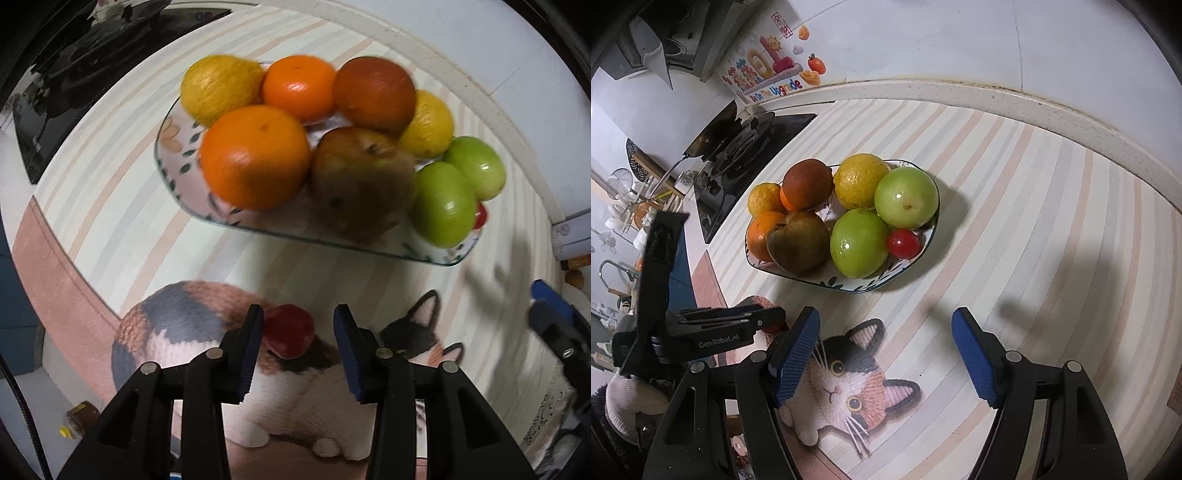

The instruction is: Organize fruits

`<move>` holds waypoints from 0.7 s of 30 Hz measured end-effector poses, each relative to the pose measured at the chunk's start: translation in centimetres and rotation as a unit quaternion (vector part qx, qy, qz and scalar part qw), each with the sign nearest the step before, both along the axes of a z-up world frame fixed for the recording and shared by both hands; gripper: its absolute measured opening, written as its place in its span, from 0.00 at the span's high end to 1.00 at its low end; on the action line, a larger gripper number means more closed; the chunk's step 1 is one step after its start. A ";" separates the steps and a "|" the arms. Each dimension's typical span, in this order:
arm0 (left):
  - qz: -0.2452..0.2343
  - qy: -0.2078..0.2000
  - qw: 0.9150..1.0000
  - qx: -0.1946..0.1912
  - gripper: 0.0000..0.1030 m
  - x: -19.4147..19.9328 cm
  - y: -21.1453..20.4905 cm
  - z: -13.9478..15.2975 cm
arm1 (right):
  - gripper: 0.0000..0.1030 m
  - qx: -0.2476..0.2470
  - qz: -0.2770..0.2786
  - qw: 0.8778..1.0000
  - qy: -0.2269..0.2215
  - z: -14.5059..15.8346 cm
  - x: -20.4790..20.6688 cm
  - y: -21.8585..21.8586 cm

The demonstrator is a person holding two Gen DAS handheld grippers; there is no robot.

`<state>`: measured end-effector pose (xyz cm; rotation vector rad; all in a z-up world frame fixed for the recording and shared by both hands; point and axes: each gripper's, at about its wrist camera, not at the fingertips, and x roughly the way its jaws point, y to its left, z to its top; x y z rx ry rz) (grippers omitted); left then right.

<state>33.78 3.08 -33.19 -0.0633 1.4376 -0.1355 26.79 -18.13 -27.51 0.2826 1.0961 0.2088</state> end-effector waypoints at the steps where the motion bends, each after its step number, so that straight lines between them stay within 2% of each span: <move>1: 0.001 0.004 1.000 0.000 0.64 -0.1 0.2 -0.3 | 0.26 0.000 0.000 1.000 -0.001 0.0 0.0 0.0; 5: 0.009 0.016 1.000 -0.013 0.65 -0.9 0.8 -1.2 | 0.26 0.001 -0.004 1.000 -0.004 0.1 0.2 -0.3; 7: 0.013 0.008 1.000 -0.012 0.73 -1.2 0.9 -1.4 | 0.26 0.001 -0.007 1.000 -0.005 0.1 0.2 -0.4; 9: 0.019 0.002 1.000 -0.016 0.74 -1.4 1.1 -1.3 | 0.26 0.002 -0.008 1.000 -0.005 0.2 0.1 -0.4; 17: 0.029 -0.036 0.999 -0.028 0.74 -0.9 2.4 1.3 | 0.26 0.003 -0.009 1.000 -0.006 0.3 0.1 -0.4; 19: 0.023 -0.049 0.998 -0.041 0.74 -0.5 2.2 2.5 | 0.26 0.004 -0.010 1.000 -0.007 0.3 0.1 -0.4; 21: 0.012 -0.058 0.998 -0.037 0.74 0.5 1.7 3.3 | 0.26 0.004 -0.010 1.000 -0.008 0.4 0.2 -0.4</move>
